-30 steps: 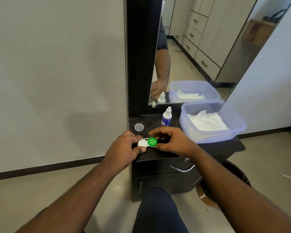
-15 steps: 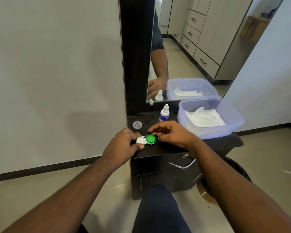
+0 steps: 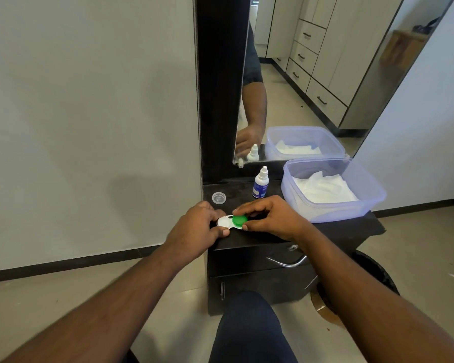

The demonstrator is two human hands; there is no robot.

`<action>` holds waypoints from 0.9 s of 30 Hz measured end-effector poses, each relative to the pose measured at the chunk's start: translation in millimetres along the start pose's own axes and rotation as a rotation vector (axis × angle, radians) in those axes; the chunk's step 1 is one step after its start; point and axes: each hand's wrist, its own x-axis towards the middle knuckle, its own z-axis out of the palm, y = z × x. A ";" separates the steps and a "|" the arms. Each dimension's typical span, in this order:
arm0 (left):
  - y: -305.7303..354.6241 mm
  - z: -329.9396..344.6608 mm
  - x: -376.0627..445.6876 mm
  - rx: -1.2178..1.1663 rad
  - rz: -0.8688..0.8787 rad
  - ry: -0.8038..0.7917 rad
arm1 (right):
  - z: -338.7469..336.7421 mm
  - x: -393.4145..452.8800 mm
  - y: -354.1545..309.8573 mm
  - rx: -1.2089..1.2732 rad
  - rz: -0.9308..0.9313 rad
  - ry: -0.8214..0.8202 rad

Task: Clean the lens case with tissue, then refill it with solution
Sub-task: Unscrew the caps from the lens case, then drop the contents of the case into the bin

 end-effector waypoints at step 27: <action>-3.5 -4.2 1.7 -0.039 0.065 0.022 | 33.6 24.8 -29.4 -0.153 0.378 0.567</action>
